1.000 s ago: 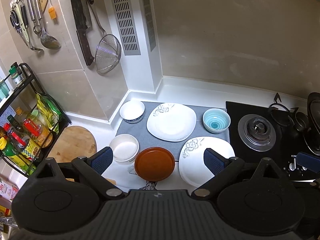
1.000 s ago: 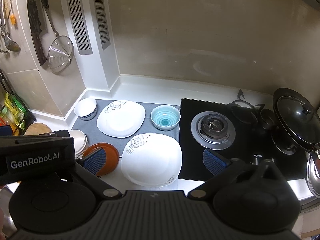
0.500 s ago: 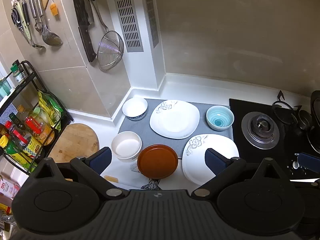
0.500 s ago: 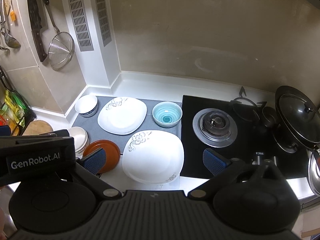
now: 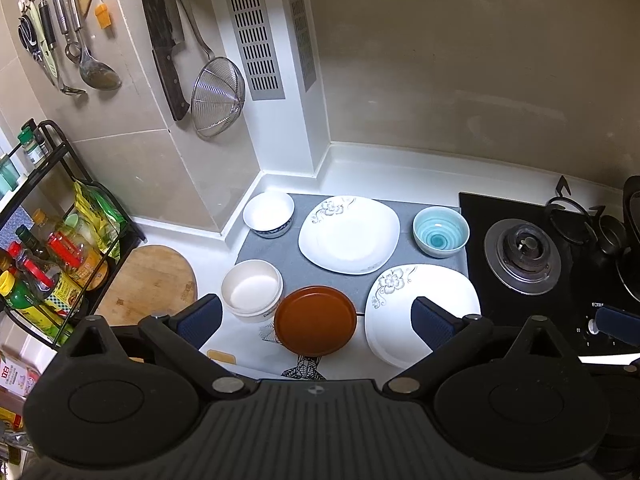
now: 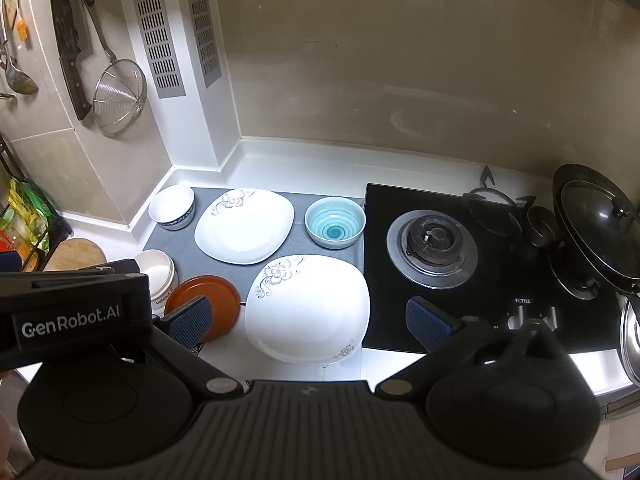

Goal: Organize plates and bowls

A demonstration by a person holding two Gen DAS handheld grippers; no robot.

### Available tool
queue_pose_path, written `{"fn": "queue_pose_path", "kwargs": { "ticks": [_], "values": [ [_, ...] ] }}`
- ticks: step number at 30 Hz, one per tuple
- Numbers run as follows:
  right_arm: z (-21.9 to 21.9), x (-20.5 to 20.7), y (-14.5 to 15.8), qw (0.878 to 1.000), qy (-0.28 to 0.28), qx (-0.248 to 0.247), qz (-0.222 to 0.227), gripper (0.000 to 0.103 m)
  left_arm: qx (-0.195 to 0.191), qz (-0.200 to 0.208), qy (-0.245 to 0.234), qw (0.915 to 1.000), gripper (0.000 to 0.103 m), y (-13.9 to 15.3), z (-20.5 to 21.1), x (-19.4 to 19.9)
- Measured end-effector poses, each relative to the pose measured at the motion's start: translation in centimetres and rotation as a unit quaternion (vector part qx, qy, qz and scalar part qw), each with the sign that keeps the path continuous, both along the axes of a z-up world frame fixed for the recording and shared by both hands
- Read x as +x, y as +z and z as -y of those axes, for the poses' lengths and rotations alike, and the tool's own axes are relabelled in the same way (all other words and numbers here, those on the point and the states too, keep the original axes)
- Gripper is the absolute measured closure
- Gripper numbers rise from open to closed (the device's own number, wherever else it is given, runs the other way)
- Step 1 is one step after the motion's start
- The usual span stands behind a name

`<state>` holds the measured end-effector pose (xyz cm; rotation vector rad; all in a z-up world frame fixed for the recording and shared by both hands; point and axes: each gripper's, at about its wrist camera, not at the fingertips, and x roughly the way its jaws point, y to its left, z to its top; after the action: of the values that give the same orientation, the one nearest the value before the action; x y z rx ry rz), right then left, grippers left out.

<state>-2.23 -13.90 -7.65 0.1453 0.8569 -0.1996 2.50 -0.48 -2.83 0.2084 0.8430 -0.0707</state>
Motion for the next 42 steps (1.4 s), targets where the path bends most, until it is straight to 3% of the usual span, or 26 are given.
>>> {"fn": "queue_pose_path", "kwargs": {
  "ticks": [21,24,30,33,35,38,40,42],
  "values": [
    [-0.2,1.7,-1.8,1.0,-0.005,0.007,-0.016,0.0,0.009,-0.014,0.001,0.9999,0.002,-1.7,0.1,1.6],
    [-0.4,2.3,-2.7,1.0,0.0,0.009,-0.011,0.0,-0.009,-0.016,-0.018,0.9997,0.002,-2.6,-0.5,2.5],
    [-0.3,3.6,-8.7,0.999,0.028,0.027,0.001,0.0,-0.094,-0.062,-0.061,0.9918,0.003,-8.9,-5.1,5.5],
    [0.3,4.1,-12.3,1.0,0.007,-0.002,0.013,0.0,-0.169,-0.066,-0.064,0.9813,0.003,-12.4,-8.6,7.3],
    [0.7,4.6,-13.9,0.999,-0.007,-0.036,0.018,0.0,-0.2,-0.084,-0.061,0.9743,0.003,-14.3,-10.3,9.2],
    [1.7,4.9,-15.3,0.997,0.024,-0.06,0.043,0.0,-0.204,-0.101,-0.081,0.9704,0.003,-16.7,-11.1,12.3],
    [2.5,4.7,-16.0,0.995,0.059,-0.038,0.071,0.0,-0.181,-0.118,-0.111,0.97,0.003,-18.4,-10.4,14.3],
    [3.3,5.2,-17.1,0.997,0.046,-0.038,0.053,0.0,-0.149,-0.14,-0.14,0.9687,0.003,-20.1,-9.3,16.0]
  ]
}}
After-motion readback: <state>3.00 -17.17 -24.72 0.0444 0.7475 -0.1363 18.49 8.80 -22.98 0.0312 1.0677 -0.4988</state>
